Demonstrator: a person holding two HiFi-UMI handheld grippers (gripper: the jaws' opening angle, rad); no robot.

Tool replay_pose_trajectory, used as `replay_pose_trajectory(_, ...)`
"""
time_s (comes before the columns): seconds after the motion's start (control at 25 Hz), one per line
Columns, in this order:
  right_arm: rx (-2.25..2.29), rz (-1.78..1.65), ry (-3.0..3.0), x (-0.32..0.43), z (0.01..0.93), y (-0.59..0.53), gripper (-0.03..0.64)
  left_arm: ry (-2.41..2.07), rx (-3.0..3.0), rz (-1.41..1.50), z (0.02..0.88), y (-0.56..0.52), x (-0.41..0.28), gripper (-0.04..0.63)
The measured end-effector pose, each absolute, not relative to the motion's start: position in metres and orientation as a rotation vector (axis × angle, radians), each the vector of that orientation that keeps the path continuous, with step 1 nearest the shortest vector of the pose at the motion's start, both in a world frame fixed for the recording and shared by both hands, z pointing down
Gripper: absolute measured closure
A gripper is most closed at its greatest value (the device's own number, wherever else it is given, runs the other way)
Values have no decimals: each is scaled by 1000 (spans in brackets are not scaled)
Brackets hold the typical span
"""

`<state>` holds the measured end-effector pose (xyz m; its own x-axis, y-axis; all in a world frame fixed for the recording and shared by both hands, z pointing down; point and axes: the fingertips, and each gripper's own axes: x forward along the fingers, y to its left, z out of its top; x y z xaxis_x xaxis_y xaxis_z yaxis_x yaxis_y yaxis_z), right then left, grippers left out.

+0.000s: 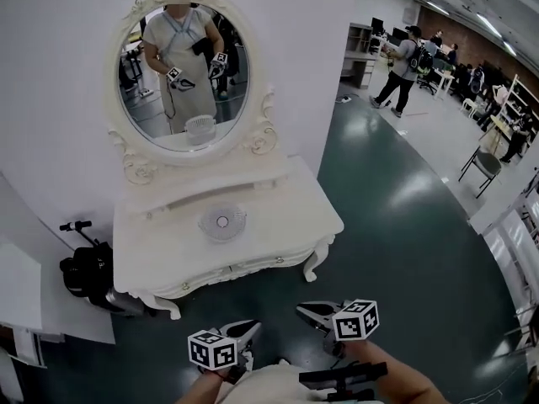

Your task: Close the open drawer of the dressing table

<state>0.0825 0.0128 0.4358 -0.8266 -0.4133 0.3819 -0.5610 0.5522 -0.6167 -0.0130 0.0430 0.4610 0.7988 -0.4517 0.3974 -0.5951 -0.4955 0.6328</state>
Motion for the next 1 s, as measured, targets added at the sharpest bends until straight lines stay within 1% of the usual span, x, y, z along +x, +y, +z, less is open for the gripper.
replay_pose_trajectory(0.12, 874, 1173, -2639, 76, 424, 17, 597, -806, 2212, 184, 445, 43, -25, 584)
replay_pose_trajectory(0.36, 977, 1370, -2703, 61, 414, 25, 597, -825, 2256, 131, 427, 40, -37, 584)
replay_pose_trajectory(0.6, 972, 1347, -2658, 52, 416, 22, 597, -812, 2266, 98, 418, 40, -47, 584)
replay_pose_trajectory(1.0, 967, 1420, -2621, 33, 420, 38, 601, -765, 2284, 73, 407, 38, -54, 584)
